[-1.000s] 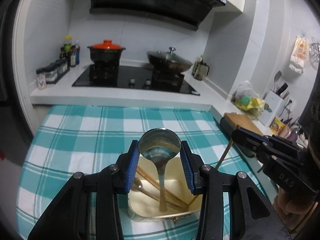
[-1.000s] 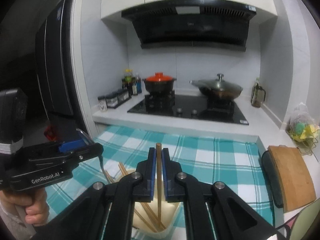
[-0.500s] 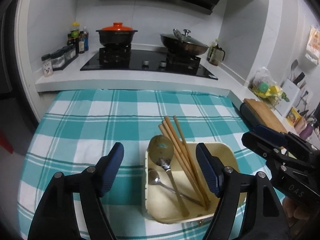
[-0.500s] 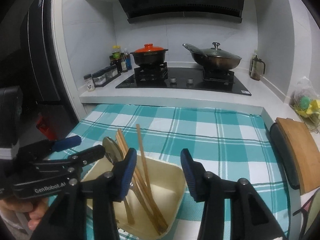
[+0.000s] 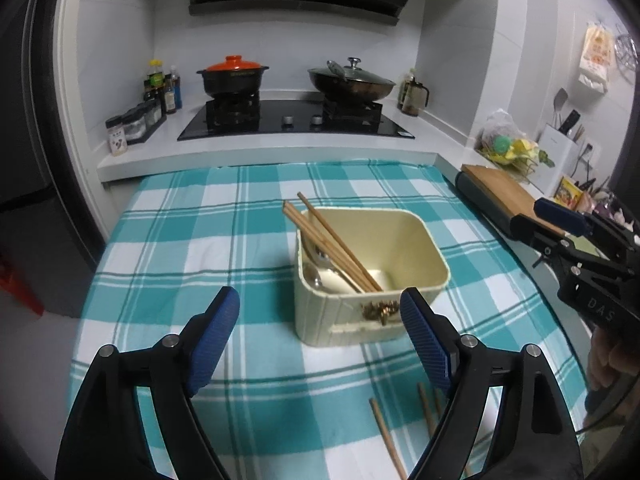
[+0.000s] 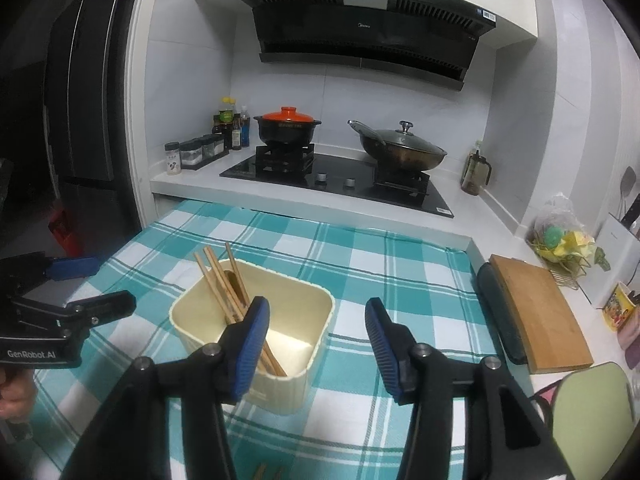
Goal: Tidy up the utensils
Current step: 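Withdraw both open tools back over the remaining chopsticks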
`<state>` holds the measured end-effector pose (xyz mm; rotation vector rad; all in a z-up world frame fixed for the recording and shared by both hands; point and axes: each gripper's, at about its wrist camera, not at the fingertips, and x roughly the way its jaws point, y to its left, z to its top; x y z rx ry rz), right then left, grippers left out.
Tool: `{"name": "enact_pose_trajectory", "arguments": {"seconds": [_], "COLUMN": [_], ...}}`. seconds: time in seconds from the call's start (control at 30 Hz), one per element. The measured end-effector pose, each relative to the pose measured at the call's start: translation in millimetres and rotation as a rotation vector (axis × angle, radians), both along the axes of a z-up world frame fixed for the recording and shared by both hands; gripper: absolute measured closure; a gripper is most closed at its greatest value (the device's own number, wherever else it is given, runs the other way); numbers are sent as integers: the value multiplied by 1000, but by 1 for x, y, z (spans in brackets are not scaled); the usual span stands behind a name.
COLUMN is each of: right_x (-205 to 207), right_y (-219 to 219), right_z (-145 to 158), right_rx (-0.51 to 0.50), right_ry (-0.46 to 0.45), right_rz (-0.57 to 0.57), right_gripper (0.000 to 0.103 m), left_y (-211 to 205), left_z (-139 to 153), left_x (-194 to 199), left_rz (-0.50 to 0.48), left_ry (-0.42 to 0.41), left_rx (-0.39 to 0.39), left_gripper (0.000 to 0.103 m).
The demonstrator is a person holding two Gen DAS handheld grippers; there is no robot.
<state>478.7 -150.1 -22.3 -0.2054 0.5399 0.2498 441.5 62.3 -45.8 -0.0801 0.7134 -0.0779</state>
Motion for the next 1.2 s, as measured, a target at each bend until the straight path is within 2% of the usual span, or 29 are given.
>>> {"name": "enact_pose_trajectory", "arguments": {"seconds": [0.27,0.5,0.63,0.73,0.9,1.03,1.2], "right_x": [-74,-127,-160,-183,-215,-232,-236], "right_y": [-13,-30,-48,-61,-75,-83,-89], "right_z": [6,-13,-38,-62,-104,-146,-182], "right_rx": [-36,-38,-1,19,69,78,48], "right_ry": [-48,-43,-11,16,67,131,202], "right_rz": [-12,-33,-57,-94,-155,-203,-226], "right_gripper": [48,48,47,39,38,33,33], "left_y": [-5,-6,-4,-8,-17,-22,-27], "left_z": [-10,-41,-63,-83,-118,-140,-155], "left_x": [-80,-141,-169,-181,-192,-193,-186], "left_rz": [0,29,59,62,105,113,122], "left_ry": [7,39,49,61,87,128,172], "left_rx": [52,71,49,42,42,45,87], "left_gripper": [11,9,7,7,7,7,7]}}
